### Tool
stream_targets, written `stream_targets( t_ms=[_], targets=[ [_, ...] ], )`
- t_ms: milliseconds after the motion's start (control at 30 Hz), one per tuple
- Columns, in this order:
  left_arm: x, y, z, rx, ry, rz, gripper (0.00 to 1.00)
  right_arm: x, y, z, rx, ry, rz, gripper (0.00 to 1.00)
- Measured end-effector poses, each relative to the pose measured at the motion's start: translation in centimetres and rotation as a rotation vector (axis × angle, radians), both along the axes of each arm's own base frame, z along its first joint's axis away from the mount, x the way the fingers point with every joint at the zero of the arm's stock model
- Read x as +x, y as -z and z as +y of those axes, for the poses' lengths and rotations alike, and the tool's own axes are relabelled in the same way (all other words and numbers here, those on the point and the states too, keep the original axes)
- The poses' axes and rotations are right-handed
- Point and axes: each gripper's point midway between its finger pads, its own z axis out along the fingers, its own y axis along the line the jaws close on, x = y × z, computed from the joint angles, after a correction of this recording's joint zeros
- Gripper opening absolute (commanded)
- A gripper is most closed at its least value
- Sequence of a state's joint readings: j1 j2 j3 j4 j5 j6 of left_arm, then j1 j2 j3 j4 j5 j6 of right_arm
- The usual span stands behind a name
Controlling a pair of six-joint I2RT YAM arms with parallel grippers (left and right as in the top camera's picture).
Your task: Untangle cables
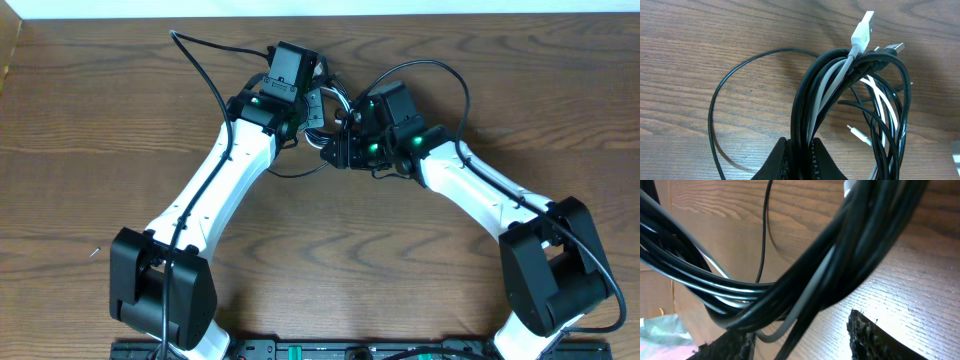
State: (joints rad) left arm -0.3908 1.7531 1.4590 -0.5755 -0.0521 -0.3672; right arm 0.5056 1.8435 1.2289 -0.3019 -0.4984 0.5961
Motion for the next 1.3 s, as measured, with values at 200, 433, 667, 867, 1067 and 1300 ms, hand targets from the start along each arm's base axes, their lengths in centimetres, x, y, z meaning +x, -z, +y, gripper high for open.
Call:
stream_targets(
  t_ms=[200,433,667,867,1067,1300],
  targets=[
    [0.1,-0.1,0.0,-0.004,-0.002,-0.005,0.08,0.7,0.4,-0.5,-0.052,0.042,-0.03,0.38],
    [0.2,-0.1,-0.1,-0.005,-0.002,-0.007,0.07,0.8,1.1,-1.2,-0.098,0.062,-0.032,0.05],
    [0.2,-0.1,0.1,-0.005,-0.007,-0.007,0.07,0.7,1.5,-3.1,-0.12,0.028,-0.013,0.01],
    [0.6,-0.1,1.3,-0.005,-0.034,-0.007,0.07,1.6,-2.7,-10.0,-0.105,0.088,-0.039,0.01],
    [0.7,0.0,1.8,-0.003,-0.044,-0.002,0.08,1.4,-11.3,-18.2,-0.075,0.246,-0.206,0.01],
    [0.6,0.0,1.8,-0.002,-0.043,0.0,0.08,0.1,-15.1,-26.1,-0.119,0.456,-0.279,0.01]
  ],
)
